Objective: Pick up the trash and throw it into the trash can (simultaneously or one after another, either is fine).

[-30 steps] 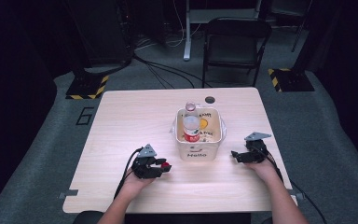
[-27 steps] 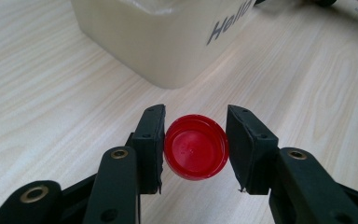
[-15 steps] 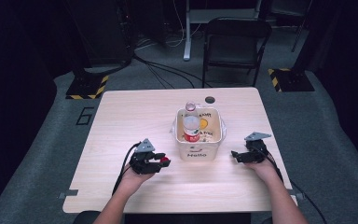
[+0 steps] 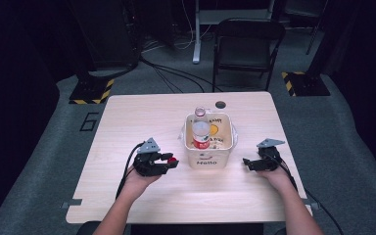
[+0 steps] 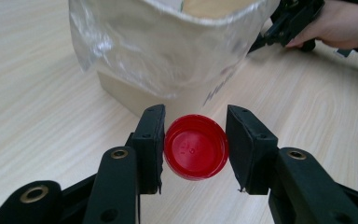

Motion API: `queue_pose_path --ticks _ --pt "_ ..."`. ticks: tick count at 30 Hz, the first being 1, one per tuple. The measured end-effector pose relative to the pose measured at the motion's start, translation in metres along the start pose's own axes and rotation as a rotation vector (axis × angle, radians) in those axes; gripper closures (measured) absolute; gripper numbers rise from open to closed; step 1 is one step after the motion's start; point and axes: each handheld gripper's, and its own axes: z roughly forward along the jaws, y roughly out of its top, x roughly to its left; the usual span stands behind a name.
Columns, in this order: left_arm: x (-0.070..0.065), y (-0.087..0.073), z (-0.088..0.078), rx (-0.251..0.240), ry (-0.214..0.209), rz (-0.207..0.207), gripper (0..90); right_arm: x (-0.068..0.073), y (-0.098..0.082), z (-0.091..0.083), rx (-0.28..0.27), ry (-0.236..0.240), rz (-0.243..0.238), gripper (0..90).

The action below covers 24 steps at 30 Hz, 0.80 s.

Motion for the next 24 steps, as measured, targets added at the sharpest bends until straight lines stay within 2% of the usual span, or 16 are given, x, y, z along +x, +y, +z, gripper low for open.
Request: queue_pose_path --ticks 7,10,11,15,17,18,19,24 --pt "-0.002 0.018 -0.010 -0.014 -0.001 0.018 58.2 0.000 0.000 0.000 0.000 0.000 0.000 12.0" --pt "-0.004 0.033 -0.015 -0.023 -0.004 0.041 58.2 0.000 0.000 0.000 0.000 0.000 0.001 12.0" --pt "-0.004 0.033 -0.015 -0.023 -0.004 0.041 58.2 0.000 0.000 0.000 0.000 0.000 0.001 12.0" --pt "-0.007 0.052 -0.020 -0.025 -0.001 0.084 58.2 0.000 0.000 0.000 0.000 0.000 0.001 12.0" --pt "-0.008 0.055 -0.021 -0.035 -0.006 0.081 58.2 0.000 0.000 0.000 0.000 0.000 0.001 12.0" --pt "-0.009 0.063 -0.023 -0.042 -0.013 0.087 58.2 0.000 0.000 0.000 0.000 0.001 0.000 12.0" --pt "-0.009 0.063 -0.023 -0.042 -0.013 0.087 58.3 0.000 0.000 0.000 0.000 0.001 0.000 12.0" --pt "-0.011 0.085 -0.023 -0.052 -0.029 0.092 58.2 0.000 0.000 0.000 0.000 0.000 0.001 12.0"
